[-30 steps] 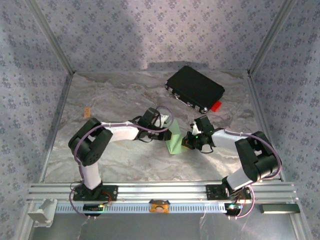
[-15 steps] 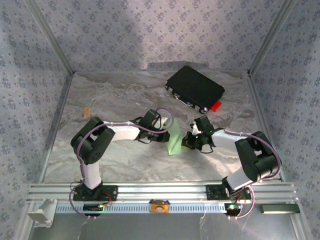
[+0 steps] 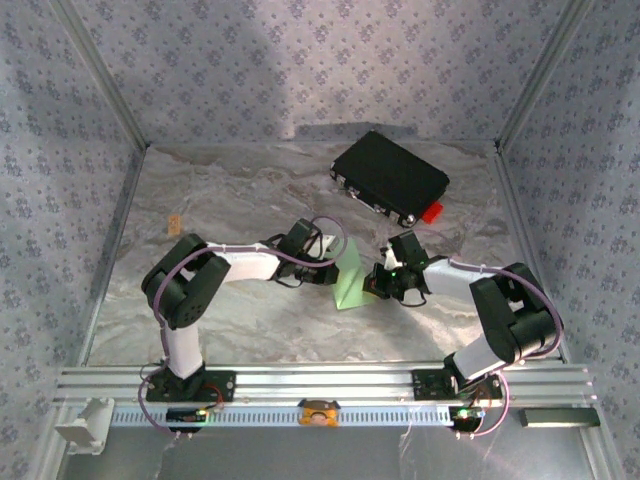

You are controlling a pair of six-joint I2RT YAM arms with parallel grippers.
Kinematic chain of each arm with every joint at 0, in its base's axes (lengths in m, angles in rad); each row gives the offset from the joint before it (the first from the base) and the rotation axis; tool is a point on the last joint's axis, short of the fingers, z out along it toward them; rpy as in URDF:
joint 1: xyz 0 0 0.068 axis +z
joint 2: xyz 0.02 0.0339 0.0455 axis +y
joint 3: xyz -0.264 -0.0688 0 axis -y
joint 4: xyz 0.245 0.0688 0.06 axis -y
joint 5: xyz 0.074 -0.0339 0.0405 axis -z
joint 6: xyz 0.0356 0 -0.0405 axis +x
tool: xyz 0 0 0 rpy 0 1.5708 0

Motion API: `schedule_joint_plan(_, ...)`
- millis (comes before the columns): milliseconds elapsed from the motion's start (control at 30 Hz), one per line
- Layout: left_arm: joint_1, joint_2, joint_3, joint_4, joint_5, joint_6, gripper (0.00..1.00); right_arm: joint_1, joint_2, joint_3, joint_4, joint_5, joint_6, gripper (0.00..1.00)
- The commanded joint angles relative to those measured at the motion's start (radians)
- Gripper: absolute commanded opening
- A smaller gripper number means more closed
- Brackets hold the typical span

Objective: Fold a paper plane with a square sheet of paper (pick it up from the middle)
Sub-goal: Fold the triangle a second time at the center of the table.

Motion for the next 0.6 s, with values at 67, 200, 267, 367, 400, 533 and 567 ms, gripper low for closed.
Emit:
schedule_joint_plan(67,0.004,0.041,0.005,-0.020,0.010,0.023,0.00,0.004,-0.012,-0.013,-0.003,-0.003,0.006,0.00)
schedule_joint_plan(200,-0.001,0.060,0.003,-0.010,0.014,0.024,0.00,0.007,-0.030,-0.006,0.015,-0.038,0.005,0.02)
schedule_joint_plan(267,-0.001,0.059,0.006,-0.011,0.013,0.024,0.00,0.013,-0.043,-0.005,0.014,-0.042,0.007,0.03)
schedule_joint_plan(367,-0.001,0.049,0.000,-0.012,0.006,0.023,0.00,0.019,-0.066,-0.008,0.007,-0.040,0.005,0.04)
schedule_joint_plan(400,-0.001,0.046,-0.006,-0.006,0.006,0.021,0.00,0.019,-0.069,-0.008,0.012,-0.045,0.002,0.04)
schedule_joint_plan(533,-0.001,0.040,-0.002,-0.003,0.011,0.018,0.00,0.027,-0.054,-0.006,0.004,-0.055,-0.007,0.03)
schedule_joint_plan(567,-0.002,0.036,0.001,-0.003,0.013,0.015,0.00,0.028,-0.043,-0.006,0.000,-0.054,-0.008,0.01)
